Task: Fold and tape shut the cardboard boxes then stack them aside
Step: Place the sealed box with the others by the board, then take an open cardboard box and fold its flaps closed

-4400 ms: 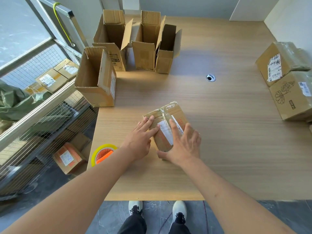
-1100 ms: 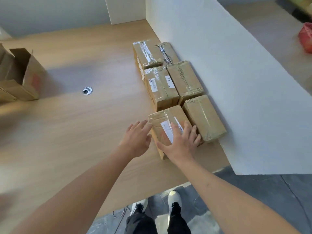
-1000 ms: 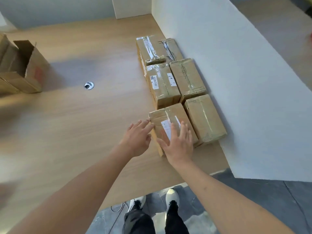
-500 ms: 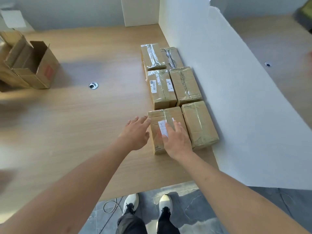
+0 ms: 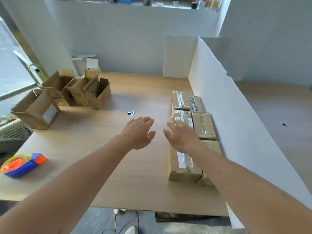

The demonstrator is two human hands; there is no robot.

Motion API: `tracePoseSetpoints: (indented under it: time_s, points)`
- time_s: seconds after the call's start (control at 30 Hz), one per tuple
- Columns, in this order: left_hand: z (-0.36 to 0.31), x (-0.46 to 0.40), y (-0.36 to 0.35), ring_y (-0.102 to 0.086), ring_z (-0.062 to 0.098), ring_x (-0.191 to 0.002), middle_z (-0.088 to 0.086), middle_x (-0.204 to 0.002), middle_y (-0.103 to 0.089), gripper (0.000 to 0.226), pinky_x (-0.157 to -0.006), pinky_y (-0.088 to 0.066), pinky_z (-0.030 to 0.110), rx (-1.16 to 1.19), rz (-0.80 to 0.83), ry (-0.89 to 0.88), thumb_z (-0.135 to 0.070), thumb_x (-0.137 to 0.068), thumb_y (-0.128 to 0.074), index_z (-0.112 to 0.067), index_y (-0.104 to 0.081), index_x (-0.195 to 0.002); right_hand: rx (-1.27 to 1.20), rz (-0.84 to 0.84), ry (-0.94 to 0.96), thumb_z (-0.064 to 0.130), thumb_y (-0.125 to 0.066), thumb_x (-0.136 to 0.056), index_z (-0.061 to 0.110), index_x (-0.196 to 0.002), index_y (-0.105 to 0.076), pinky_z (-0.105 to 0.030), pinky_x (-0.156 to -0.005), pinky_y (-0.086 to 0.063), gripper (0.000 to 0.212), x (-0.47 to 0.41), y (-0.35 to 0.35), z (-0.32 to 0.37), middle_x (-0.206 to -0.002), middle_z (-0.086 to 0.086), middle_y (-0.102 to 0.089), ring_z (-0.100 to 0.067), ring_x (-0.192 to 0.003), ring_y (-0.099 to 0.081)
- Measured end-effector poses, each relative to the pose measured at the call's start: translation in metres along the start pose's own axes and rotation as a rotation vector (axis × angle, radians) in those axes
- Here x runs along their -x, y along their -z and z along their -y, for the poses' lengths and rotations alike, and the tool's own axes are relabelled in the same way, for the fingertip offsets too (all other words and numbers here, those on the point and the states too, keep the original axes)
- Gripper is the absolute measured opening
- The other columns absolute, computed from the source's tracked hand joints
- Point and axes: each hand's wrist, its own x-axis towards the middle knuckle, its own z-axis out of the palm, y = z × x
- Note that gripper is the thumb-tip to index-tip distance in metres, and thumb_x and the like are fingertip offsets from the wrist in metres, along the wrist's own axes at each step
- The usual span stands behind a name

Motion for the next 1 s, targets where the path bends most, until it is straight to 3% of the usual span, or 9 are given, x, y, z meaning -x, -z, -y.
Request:
tracePoseSetpoints:
  time_s: [0.23,0.47,0.63,0.77,0.93,1.0]
  points:
    - [0.066,0.055,0.067,-0.031,0.024,-0.15,0.001,-0.163,-0.035,0.058,-0.121,-0.028,0.043,0.018,-0.156,0.122,-0.048,-0.108,-0.035,-0.017,-0.035,-0.157,0.076,-0.089,0.187,0.057,-0.027,-0.106,0.025,-0.15,-0.046,-0.043,-0.114,-0.033,0.057,-0.015,0.041,0.096,-0.157,-0.007,-0.042,-0.026,-0.148,-0.033]
    - [0.178,0.111,0.096,-0.02,0.023,-0.156,-0.001,-0.169,-0.023,0.059,-0.126,-0.024,0.047,0.05,-0.185,0.21,-0.047,-0.109,-0.033,-0.02,-0.026,-0.162,0.067,-0.141,0.325,0.057,-0.026,-0.106,0.024,-0.148,-0.049,-0.046,-0.111,-0.04,0.058,-0.039,0.044,0.222,-0.153,-0.007,-0.048,-0.027,-0.14,-0.044]
    - [0.288,0.152,0.108,-0.016,0.024,-0.157,-0.001,-0.17,-0.02,0.061,-0.126,-0.017,0.045,0.043,-0.161,0.236,-0.048,-0.109,-0.032,-0.021,-0.023,-0.163,0.03,-0.154,0.352,0.051,-0.027,-0.107,0.02,-0.142,-0.055,-0.045,-0.106,-0.042,0.054,-0.057,0.02,0.335,-0.144,-0.009,-0.054,-0.028,-0.134,-0.048]
    - [0.371,0.179,0.106,-0.021,0.023,-0.155,-0.001,-0.168,-0.025,0.06,-0.125,-0.024,0.049,0.037,-0.166,0.254,-0.048,-0.108,-0.034,-0.021,-0.027,-0.161,0.017,-0.126,0.363,0.053,-0.026,-0.107,0.022,-0.143,-0.054,-0.047,-0.109,-0.04,0.055,-0.075,-0.009,0.411,-0.149,-0.009,-0.051,-0.028,-0.139,-0.045]
    - [0.45,0.21,0.1,-0.036,0.026,-0.146,0.002,-0.161,-0.037,0.055,-0.117,-0.035,0.049,0.038,-0.136,0.276,-0.047,-0.107,-0.035,-0.018,-0.037,-0.154,0.002,-0.082,0.358,0.059,-0.025,-0.105,0.023,-0.134,-0.059,-0.042,-0.093,-0.048,0.057,-0.101,-0.04,0.488,-0.127,-0.002,-0.06,-0.026,-0.121,-0.057]
    - [0.479,0.215,0.098,-0.038,0.027,-0.146,0.001,-0.16,-0.037,0.054,-0.117,-0.036,0.049,0.054,-0.124,0.295,-0.048,-0.107,-0.034,-0.019,-0.04,-0.152,-0.01,-0.066,0.359,0.06,-0.026,-0.105,0.023,-0.135,-0.058,-0.043,-0.095,-0.049,0.058,-0.114,-0.048,0.514,-0.128,-0.003,-0.06,-0.026,-0.121,-0.057]
